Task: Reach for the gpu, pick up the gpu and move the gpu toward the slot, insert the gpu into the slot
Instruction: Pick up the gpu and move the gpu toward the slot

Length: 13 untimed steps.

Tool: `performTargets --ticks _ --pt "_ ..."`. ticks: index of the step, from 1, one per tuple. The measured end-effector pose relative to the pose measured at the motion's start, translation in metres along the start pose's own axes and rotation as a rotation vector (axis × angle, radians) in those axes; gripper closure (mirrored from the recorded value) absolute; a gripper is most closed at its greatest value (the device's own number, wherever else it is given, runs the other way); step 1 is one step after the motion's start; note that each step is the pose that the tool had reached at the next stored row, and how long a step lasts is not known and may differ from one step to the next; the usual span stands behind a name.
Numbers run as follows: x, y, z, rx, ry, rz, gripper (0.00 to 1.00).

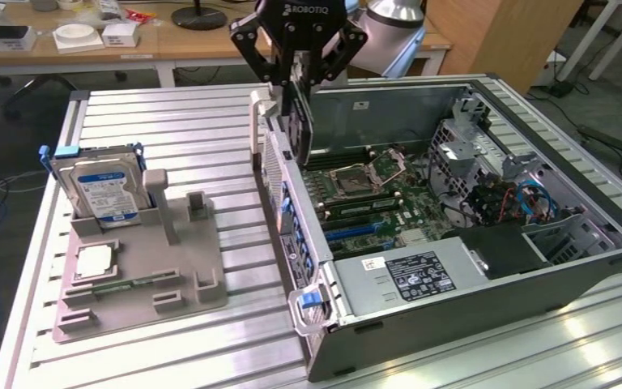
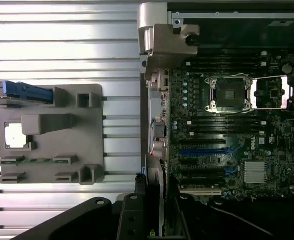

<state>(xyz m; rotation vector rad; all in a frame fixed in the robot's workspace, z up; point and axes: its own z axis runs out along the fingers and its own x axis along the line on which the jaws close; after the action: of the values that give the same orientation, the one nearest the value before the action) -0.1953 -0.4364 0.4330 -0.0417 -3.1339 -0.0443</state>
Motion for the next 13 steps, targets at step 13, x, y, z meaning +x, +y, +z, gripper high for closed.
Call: performTargets --ticks 13 --pt "-0.021 0.0006 -0.0001 -0.0002 0.0001 -0.004 0.74"
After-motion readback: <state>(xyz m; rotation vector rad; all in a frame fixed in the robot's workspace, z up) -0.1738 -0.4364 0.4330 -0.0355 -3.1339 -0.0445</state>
